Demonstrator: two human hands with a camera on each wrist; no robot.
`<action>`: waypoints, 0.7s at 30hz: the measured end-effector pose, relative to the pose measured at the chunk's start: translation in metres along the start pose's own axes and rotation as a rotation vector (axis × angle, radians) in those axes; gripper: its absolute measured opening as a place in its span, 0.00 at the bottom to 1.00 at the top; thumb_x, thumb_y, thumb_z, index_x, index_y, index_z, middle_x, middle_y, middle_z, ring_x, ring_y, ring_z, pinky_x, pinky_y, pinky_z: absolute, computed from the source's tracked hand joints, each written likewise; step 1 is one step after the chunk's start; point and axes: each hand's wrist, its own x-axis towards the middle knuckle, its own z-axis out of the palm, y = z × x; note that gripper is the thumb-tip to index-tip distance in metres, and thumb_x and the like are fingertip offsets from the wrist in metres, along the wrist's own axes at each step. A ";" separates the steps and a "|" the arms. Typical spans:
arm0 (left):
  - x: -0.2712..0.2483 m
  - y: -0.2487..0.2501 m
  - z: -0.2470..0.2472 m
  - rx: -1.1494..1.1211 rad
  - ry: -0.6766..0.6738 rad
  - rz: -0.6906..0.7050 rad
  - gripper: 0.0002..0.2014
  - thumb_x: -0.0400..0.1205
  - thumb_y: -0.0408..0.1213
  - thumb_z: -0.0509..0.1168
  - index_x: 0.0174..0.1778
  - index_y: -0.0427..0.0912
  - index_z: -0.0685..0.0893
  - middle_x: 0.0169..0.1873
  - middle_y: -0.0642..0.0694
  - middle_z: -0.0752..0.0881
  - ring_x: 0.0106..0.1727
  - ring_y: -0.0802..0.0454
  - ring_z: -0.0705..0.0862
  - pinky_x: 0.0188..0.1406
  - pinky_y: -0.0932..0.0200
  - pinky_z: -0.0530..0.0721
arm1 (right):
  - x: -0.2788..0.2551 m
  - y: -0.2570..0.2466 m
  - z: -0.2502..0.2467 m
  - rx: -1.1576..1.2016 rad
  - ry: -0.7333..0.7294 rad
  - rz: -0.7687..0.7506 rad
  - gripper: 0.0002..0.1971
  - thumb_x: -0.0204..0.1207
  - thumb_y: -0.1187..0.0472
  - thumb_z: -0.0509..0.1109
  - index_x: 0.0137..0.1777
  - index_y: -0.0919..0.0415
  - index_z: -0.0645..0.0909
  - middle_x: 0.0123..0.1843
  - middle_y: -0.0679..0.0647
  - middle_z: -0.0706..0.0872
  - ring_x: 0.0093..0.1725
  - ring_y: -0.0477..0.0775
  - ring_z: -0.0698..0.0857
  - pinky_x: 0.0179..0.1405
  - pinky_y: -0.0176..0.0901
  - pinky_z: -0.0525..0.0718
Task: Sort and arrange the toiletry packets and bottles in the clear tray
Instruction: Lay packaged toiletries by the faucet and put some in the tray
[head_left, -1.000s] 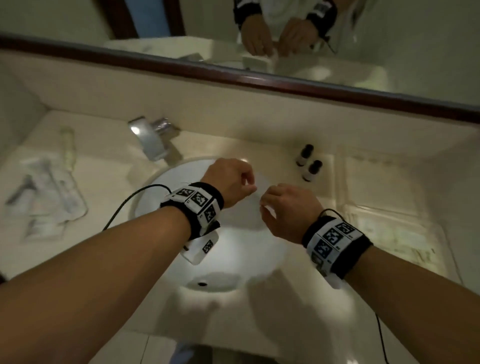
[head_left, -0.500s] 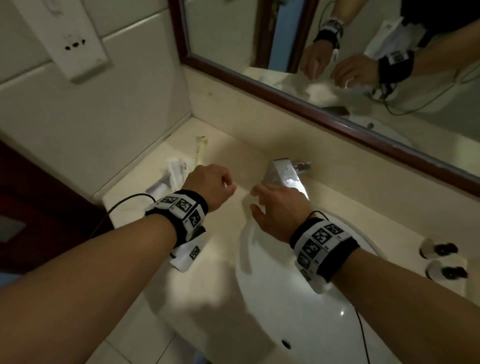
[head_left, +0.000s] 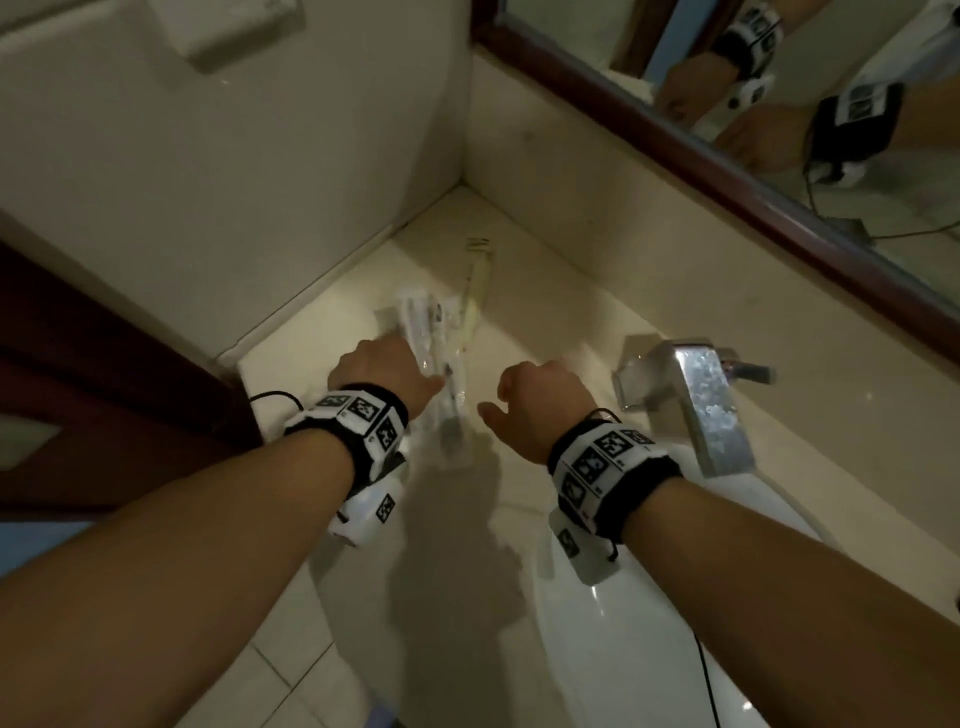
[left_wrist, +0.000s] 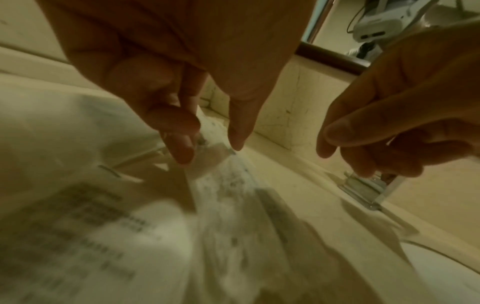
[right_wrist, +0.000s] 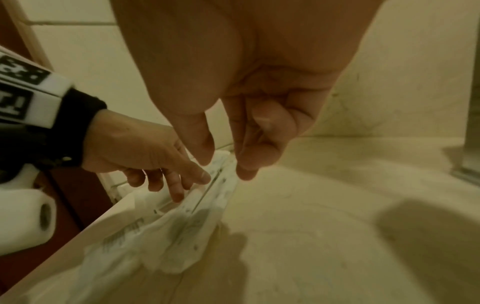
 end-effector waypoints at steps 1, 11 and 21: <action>0.001 -0.001 0.003 0.021 -0.005 0.009 0.33 0.74 0.66 0.68 0.65 0.43 0.80 0.59 0.40 0.85 0.58 0.39 0.85 0.50 0.50 0.82 | 0.006 -0.002 0.005 0.001 -0.035 0.013 0.24 0.77 0.37 0.63 0.57 0.57 0.82 0.50 0.57 0.85 0.50 0.62 0.84 0.49 0.54 0.87; 0.014 -0.010 0.017 -0.083 0.021 0.067 0.38 0.71 0.58 0.76 0.74 0.45 0.74 0.67 0.43 0.83 0.65 0.38 0.83 0.61 0.46 0.83 | 0.029 -0.026 0.033 0.127 -0.108 0.126 0.21 0.77 0.40 0.65 0.35 0.57 0.69 0.35 0.55 0.76 0.31 0.56 0.77 0.30 0.44 0.77; 0.017 -0.011 0.029 -0.132 -0.036 0.070 0.21 0.74 0.55 0.74 0.53 0.42 0.85 0.48 0.42 0.88 0.49 0.41 0.86 0.43 0.52 0.84 | 0.032 -0.035 0.040 0.236 -0.122 0.140 0.19 0.79 0.46 0.67 0.35 0.59 0.70 0.35 0.56 0.79 0.35 0.58 0.82 0.32 0.45 0.78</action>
